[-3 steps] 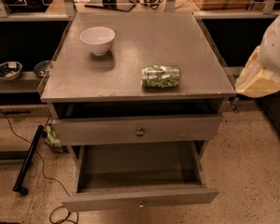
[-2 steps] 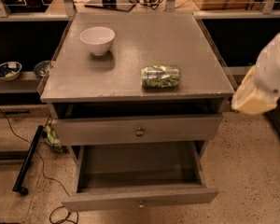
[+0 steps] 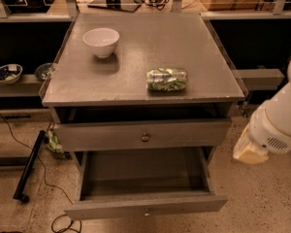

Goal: Close middle drawer

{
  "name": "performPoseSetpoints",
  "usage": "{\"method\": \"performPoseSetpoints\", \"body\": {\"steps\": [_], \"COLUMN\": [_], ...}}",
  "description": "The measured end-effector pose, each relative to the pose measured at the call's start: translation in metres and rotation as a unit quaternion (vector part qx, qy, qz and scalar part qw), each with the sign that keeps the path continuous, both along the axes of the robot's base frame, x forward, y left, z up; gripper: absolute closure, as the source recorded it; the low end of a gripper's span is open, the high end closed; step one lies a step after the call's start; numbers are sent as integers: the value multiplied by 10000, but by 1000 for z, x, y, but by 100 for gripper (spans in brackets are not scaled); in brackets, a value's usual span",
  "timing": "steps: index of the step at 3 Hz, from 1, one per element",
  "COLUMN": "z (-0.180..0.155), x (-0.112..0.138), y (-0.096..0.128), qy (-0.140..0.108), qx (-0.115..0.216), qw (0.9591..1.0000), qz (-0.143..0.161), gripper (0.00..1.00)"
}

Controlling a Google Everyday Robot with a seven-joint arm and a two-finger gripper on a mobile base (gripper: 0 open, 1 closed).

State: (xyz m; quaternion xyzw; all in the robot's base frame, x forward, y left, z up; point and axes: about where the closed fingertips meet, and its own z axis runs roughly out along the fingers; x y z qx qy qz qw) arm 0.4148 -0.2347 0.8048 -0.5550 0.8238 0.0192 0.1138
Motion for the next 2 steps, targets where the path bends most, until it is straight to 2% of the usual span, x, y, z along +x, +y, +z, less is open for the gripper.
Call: {"method": "performPoseSetpoints", "body": {"steps": [1, 2], "z": [-38, -40], "x": [-8, -9], "y": [-2, -2], "qy": [391, 408], "qx": [44, 48], "qw": [9992, 9991], "qz": [-46, -44], "gripper": [100, 100]}}
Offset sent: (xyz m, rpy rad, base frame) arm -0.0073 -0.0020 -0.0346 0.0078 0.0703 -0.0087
